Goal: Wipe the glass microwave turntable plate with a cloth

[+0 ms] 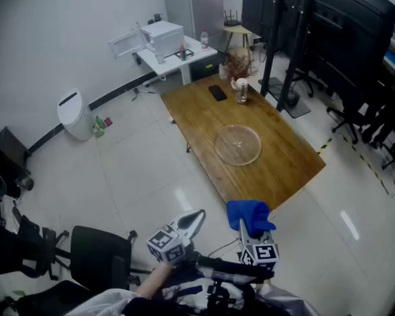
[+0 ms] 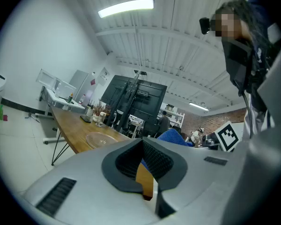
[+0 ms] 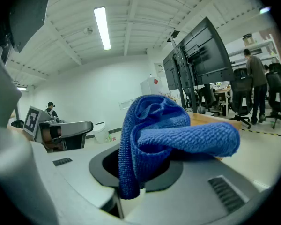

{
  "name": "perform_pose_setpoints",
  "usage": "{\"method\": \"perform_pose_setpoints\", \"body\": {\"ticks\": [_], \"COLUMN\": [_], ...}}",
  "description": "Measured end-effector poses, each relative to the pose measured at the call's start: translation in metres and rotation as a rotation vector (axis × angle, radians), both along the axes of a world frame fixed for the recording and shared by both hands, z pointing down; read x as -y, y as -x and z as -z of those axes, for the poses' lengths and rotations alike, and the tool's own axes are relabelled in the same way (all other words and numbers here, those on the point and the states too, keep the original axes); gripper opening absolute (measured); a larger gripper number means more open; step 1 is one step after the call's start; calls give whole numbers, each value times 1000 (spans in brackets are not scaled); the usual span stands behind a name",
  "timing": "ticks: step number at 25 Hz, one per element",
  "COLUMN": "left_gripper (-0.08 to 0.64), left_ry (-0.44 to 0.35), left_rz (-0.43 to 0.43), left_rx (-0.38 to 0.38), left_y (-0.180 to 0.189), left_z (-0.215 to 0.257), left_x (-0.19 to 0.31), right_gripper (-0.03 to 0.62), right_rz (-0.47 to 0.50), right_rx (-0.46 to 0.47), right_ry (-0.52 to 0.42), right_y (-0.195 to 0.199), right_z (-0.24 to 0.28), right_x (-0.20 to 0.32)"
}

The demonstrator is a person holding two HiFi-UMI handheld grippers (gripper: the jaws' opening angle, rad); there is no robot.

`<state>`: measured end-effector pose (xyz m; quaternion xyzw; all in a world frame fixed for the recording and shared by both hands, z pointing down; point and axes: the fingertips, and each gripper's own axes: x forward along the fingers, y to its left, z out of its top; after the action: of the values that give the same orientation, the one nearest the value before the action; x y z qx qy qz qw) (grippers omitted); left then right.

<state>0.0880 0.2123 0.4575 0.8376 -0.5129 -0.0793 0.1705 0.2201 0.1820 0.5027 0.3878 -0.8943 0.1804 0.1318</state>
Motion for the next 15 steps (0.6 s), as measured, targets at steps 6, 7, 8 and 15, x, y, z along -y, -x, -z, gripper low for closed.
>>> {"method": "perform_pose_setpoints", "body": {"ticks": [6, 7, 8, 15], "left_gripper": [0, 0, 0, 0], "left_ry": [8, 14, 22, 75], "left_rz": [-3, -5, -8, -44], "left_rx": [17, 29, 42, 78], "left_y": [-8, -7, -4, 27], "left_z": [7, 6, 2, -17], "left_x": [30, 34, 37, 76], "right_gripper": [80, 80, 80, 80], "right_rz": [-31, -36, -42, -98], "right_rx": [43, 51, 56, 52], "right_ry": [-8, -6, -2, 21], "right_y": [-12, -12, -10, 11], "right_z": [1, 0, 0, -5], "right_x": [43, 48, 52, 93]}}
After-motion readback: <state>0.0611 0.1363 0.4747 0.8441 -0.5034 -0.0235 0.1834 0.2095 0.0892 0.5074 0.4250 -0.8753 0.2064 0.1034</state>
